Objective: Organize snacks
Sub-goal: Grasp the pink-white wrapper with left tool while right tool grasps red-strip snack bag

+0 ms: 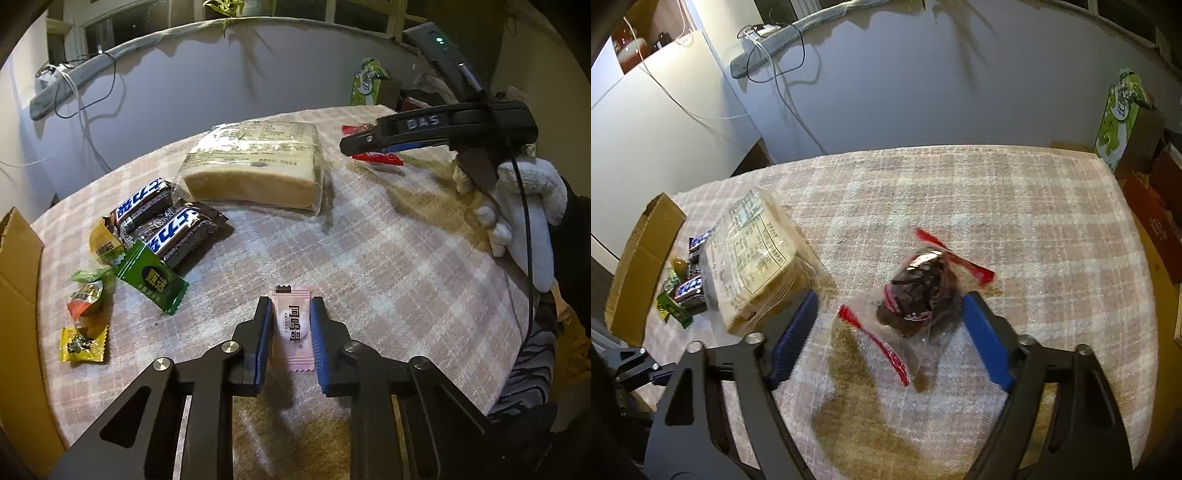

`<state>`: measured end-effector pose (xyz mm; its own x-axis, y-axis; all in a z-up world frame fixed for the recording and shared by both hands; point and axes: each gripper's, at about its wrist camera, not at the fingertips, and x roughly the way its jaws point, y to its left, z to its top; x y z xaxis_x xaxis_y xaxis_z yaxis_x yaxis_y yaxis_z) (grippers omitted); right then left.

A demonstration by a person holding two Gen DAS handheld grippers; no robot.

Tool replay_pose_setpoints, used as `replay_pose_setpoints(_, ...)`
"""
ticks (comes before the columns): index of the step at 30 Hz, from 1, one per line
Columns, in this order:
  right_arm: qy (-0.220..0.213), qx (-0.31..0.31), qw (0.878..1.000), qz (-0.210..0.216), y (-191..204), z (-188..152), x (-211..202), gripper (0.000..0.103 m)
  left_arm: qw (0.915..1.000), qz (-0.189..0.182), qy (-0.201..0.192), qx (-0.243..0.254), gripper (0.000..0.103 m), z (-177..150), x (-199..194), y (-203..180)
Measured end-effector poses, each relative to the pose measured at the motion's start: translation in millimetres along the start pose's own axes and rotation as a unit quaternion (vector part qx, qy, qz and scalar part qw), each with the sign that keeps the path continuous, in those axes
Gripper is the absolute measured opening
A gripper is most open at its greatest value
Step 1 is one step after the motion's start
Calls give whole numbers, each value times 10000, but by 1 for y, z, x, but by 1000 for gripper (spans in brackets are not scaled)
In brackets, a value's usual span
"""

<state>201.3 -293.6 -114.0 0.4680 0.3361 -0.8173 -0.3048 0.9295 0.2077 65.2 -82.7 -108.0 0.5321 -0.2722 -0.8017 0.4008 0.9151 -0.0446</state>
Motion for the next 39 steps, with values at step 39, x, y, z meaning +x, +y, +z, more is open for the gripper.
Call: replay_pose_setpoints(39,-857,-439,9951,242,70,1,-81,48,9915,211,-923,-888,18,-7,-71,46)
